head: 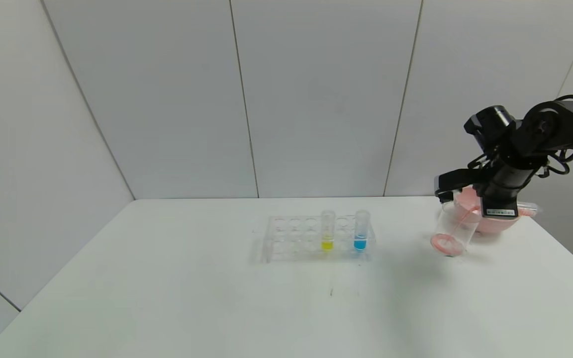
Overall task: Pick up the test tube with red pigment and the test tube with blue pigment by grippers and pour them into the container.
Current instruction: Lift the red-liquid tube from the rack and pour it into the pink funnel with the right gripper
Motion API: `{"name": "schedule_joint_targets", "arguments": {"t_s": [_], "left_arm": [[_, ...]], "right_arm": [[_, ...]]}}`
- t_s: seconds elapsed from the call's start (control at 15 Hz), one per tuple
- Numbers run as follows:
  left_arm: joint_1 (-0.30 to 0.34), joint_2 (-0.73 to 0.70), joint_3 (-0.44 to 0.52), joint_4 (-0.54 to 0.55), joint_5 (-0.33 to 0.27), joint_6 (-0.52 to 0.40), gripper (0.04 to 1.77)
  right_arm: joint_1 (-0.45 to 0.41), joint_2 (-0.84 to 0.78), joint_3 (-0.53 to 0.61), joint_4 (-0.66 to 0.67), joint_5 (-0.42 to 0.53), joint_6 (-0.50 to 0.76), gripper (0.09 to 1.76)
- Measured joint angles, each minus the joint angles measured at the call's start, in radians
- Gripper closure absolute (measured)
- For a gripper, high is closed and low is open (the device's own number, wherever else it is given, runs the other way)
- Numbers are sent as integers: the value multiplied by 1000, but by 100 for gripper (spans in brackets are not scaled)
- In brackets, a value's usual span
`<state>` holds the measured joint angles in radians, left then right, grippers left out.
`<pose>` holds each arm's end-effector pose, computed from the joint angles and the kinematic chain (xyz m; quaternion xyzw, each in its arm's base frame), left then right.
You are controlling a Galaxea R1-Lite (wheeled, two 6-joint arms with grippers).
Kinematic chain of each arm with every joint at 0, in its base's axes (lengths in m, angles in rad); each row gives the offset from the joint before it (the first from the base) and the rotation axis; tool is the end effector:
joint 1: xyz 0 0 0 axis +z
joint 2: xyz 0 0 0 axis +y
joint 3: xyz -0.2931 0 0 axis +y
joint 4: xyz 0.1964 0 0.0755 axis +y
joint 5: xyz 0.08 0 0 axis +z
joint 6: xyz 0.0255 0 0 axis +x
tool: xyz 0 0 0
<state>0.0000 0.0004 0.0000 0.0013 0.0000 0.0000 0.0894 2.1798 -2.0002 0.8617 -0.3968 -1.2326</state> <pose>0.0088 0.0000 0.0754 0.0000 0.0008 0.0000 1.0000 0.4259 0.0283 0.1903 -0.5932 0.4708 0.1707 0.6303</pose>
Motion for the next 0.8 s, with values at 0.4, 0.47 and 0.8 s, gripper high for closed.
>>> {"name": "schedule_joint_targets", "arguments": {"t_s": [0.4,0.47,0.8], "left_arm": [[0,0,0,0,0,0,5],[0,0,0,0,0,0,5],[0,0,0,0,0,0,5]], "right_arm": [[17,-6,0,-3,-57,-31,136],[22,-8,0,-3,-86,-50,136],[49,-11,0,-21,-121,-73,136]]}}
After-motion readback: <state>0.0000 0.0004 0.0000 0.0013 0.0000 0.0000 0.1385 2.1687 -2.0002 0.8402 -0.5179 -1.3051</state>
